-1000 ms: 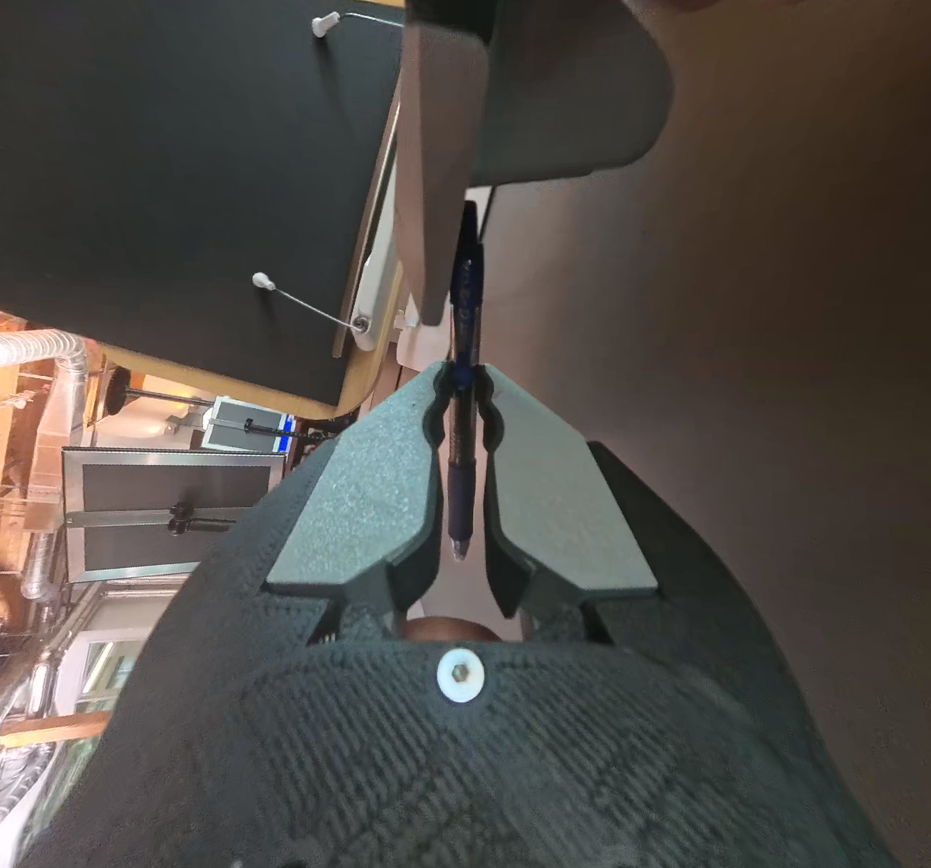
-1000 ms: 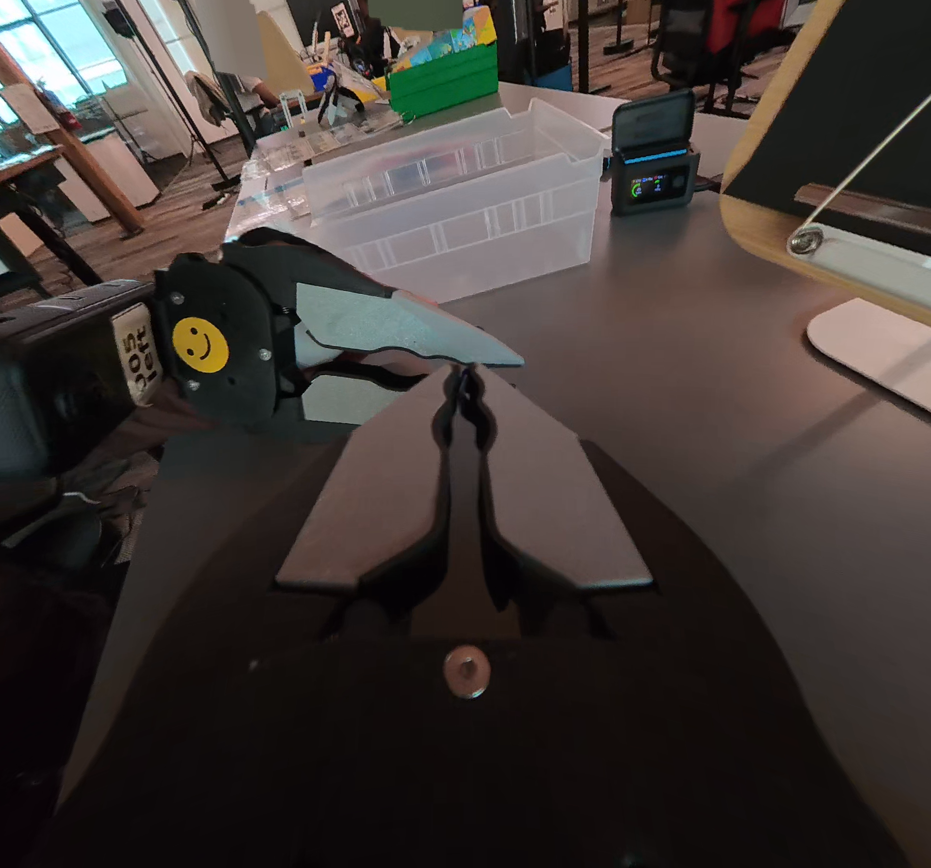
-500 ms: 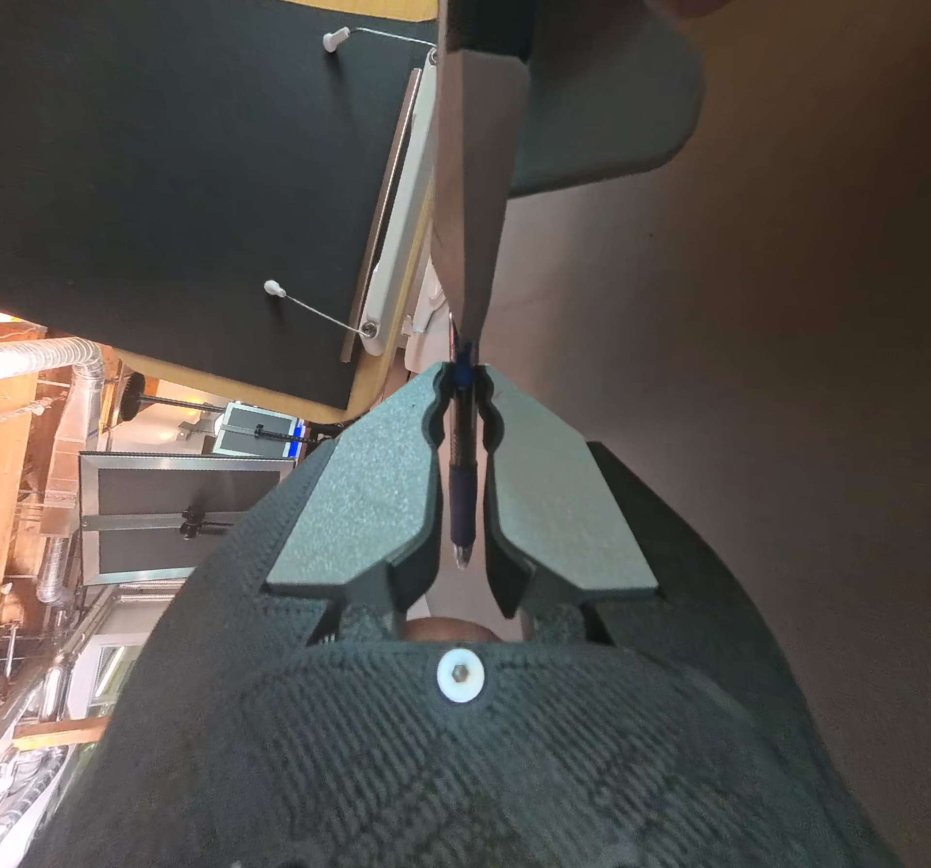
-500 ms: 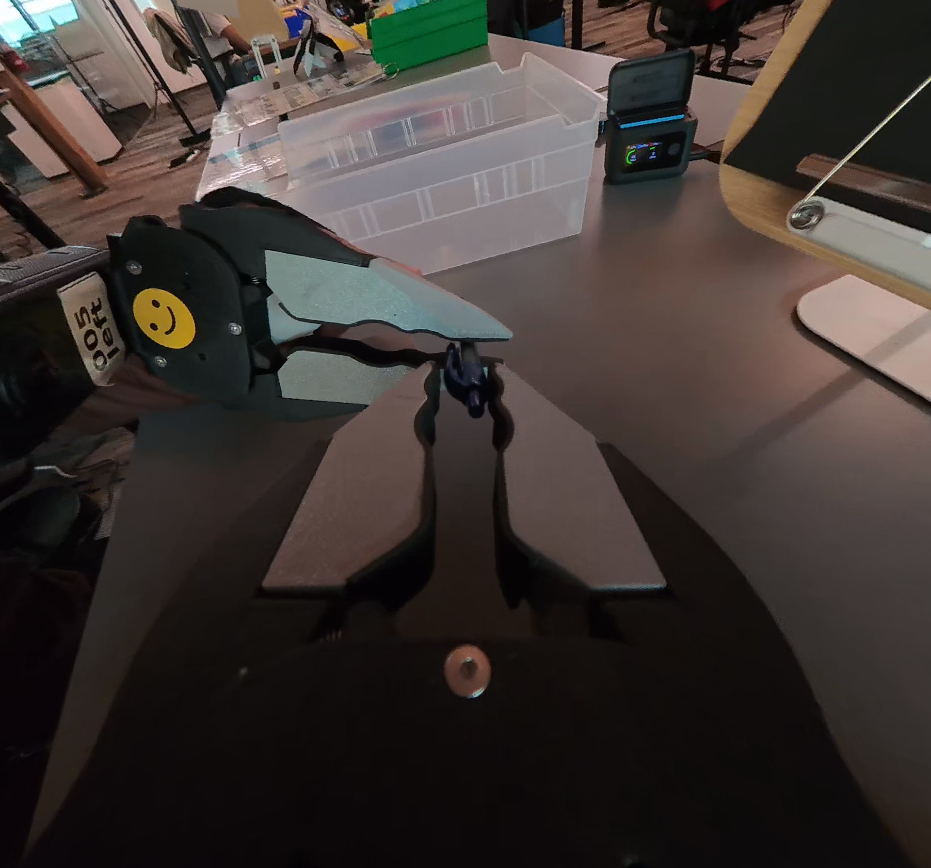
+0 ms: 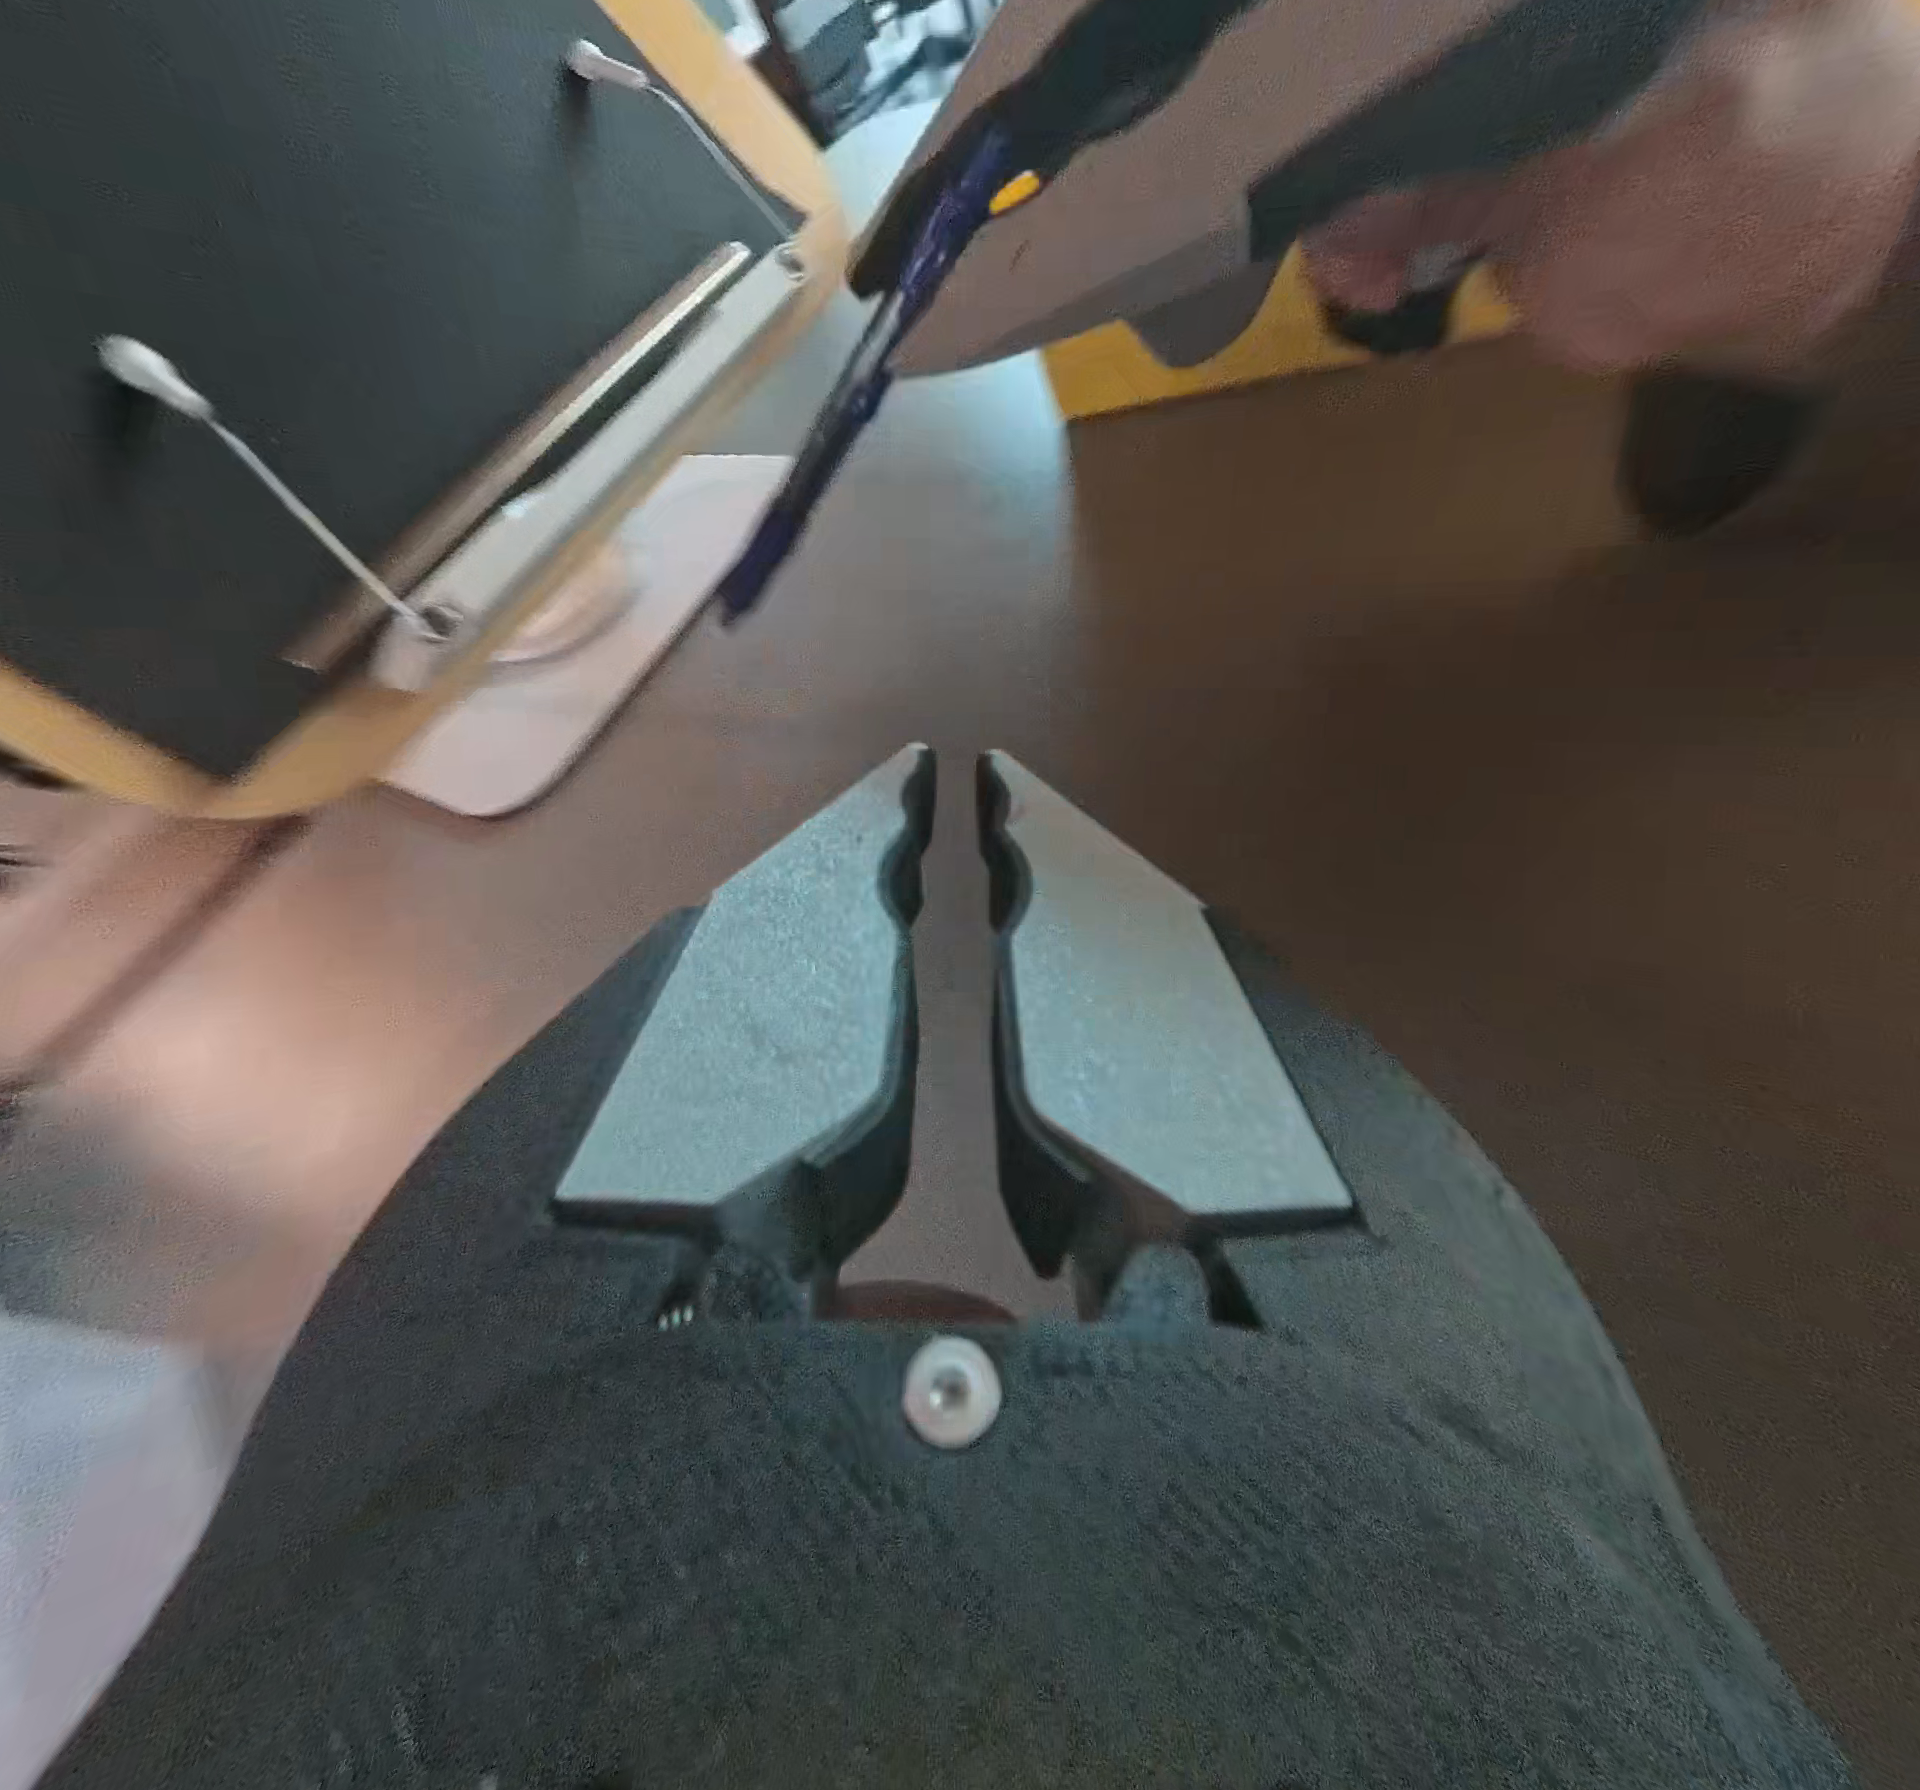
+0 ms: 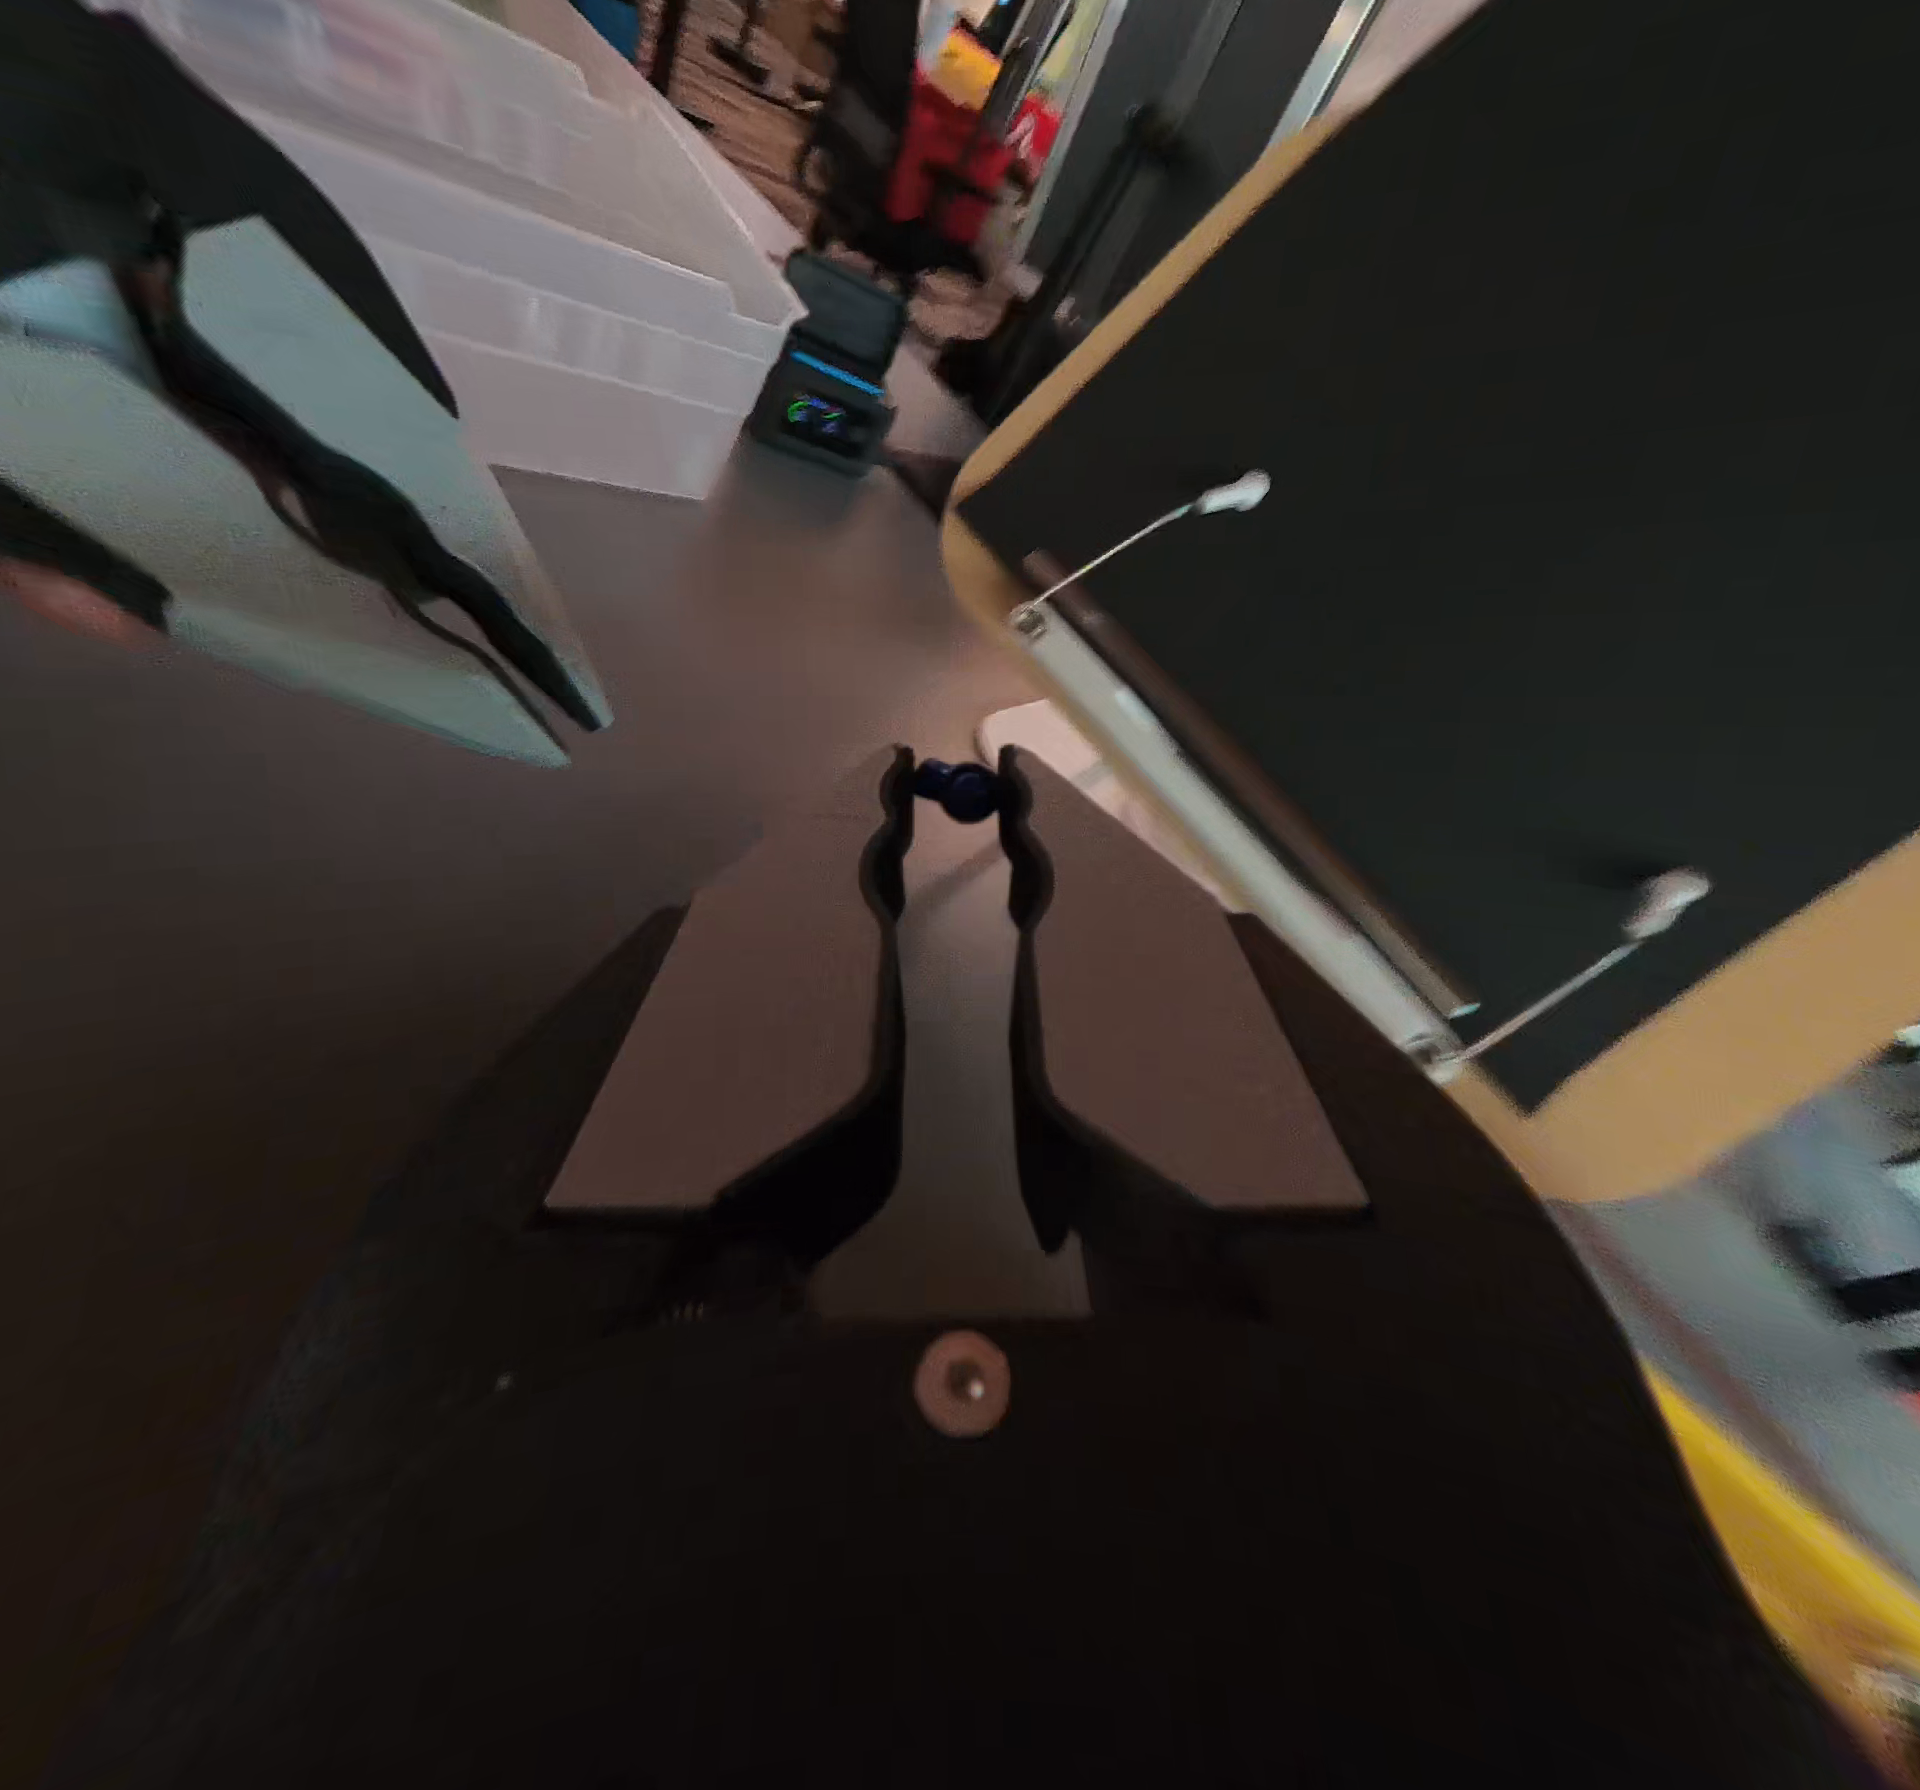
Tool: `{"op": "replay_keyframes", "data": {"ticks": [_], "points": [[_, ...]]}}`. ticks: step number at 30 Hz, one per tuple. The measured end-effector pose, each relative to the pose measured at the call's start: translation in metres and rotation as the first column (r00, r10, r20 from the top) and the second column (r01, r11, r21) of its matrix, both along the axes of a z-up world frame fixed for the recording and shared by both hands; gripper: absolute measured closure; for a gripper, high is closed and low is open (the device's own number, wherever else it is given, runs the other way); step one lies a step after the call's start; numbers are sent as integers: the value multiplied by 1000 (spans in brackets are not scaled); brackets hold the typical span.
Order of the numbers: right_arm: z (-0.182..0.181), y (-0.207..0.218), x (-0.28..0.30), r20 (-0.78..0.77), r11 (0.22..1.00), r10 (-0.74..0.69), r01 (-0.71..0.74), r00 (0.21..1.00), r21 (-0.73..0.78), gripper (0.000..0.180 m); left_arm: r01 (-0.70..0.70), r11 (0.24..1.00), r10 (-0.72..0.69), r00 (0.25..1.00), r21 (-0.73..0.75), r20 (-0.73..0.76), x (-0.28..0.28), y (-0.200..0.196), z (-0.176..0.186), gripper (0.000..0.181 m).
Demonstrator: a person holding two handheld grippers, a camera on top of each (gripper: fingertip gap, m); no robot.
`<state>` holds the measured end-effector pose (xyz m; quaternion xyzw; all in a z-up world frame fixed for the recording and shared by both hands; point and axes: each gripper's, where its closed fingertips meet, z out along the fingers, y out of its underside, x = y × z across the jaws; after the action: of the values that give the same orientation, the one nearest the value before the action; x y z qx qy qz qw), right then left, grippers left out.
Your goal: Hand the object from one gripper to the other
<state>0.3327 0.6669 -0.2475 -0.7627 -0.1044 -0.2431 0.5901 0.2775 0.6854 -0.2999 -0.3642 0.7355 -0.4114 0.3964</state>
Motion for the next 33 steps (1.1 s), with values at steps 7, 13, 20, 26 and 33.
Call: {"op": "replay_keyframes", "data": {"ticks": [7,13,20,26,33], "points": [[33,-8,-45,571,997,-59,20,819,75,168,113,865,-192,975,-488,-114,-10,-19,13,141],[22,-5,-88,827,998,-46,0,560,56,167,223,549,-397,918,-806,-17,-28,-27,51,113],[-3,-2,-115,909,998,41,-53,414,-21,167,214,470,-419,908,-856,-3,-28,-24,56,121],[-5,-2,-128,919,996,53,-90,390,-19,167,194,439,-382,924,-877,13,-25,-5,58,160],[-31,3,-120,538,958,287,-247,793,-146,169,212,677,-225,971,-704,77,-20,9,64,173]]}}
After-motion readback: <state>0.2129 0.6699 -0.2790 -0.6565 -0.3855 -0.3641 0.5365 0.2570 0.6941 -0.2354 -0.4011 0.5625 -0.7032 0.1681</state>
